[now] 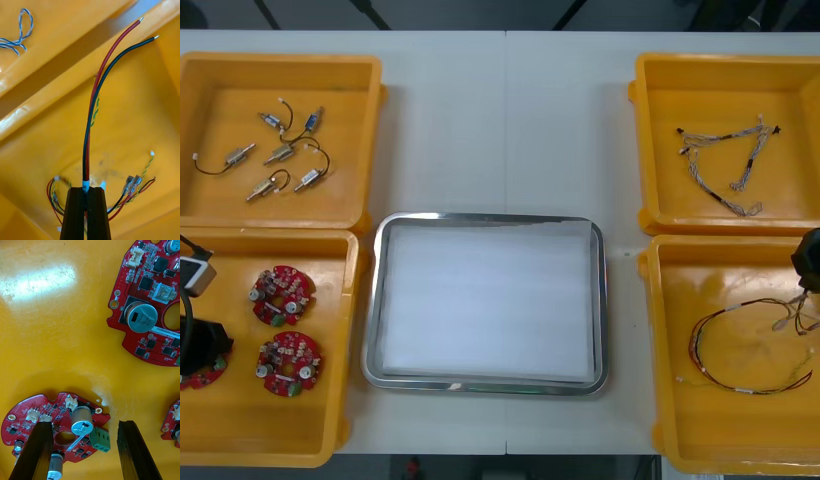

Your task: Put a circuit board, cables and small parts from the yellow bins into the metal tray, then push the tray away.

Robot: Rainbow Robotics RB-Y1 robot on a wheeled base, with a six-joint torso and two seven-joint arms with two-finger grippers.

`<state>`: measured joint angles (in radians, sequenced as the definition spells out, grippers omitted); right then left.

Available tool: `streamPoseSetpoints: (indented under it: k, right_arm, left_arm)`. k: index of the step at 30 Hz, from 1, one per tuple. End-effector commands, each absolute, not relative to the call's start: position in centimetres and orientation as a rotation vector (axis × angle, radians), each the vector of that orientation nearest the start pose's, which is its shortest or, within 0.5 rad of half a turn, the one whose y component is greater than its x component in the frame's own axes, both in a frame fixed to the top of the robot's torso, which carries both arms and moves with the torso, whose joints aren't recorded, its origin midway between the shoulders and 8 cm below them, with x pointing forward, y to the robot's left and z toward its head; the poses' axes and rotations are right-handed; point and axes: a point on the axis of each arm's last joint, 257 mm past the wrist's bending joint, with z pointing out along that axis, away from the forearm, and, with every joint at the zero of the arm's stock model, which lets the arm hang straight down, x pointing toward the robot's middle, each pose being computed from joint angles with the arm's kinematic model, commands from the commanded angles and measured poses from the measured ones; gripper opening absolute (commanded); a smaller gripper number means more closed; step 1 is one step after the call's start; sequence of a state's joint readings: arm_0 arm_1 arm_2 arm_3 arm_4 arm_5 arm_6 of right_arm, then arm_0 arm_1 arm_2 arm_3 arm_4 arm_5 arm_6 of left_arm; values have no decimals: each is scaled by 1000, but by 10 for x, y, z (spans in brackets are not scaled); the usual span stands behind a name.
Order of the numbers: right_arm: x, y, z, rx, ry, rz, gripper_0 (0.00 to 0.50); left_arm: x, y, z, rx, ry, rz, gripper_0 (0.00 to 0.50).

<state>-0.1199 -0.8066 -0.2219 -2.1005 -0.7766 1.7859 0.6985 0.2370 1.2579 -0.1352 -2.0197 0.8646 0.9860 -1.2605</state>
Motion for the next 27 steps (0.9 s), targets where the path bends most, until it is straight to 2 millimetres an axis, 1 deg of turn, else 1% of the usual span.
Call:
streamPoseSetpoints:
  k: [1,4,6,7,10,11,12,15,18,20,25,27]
  right_arm:
    - [374,-395,-173,763,2538,59,0]
    - [368,-397,-163,719,2535,25,0]
    - [363,-403,-156,641,2546,-39,0]
    - [363,-403,-153,619,2544,-51,0]
    - [364,-403,-142,467,2541,-114,0]
    - [364,-403,-139,440,2541,-126,0]
    - [364,-401,-135,377,2541,-143,0]
    - [363,-394,-131,263,2549,-158,0]
    - [361,-381,-127,117,2565,-149,0]
    - [360,-371,-124,13,2572,-140,0]
    - [358,-352,-118,-170,2580,-103,0]
    - [356,-345,-117,-246,2583,-87,0]
  left_arm:
    - [344,433,-305,385,2646,187,500]
    - [344,435,-305,387,2646,192,500]
    - [343,437,-307,388,2650,197,500]
    - [342,437,-308,392,2650,197,500]
    - [348,432,-312,408,2620,191,500]
    - [348,431,-313,409,2617,186,500]
    - [351,429,-314,410,2610,174,500]
    - [352,429,-315,410,2609,174,500]
    - [352,429,-315,415,2610,177,481]
    - [351,430,-315,421,2610,182,480]
    - [350,430,-316,418,2614,180,479]
    - [350,431,-316,420,2615,183,469]
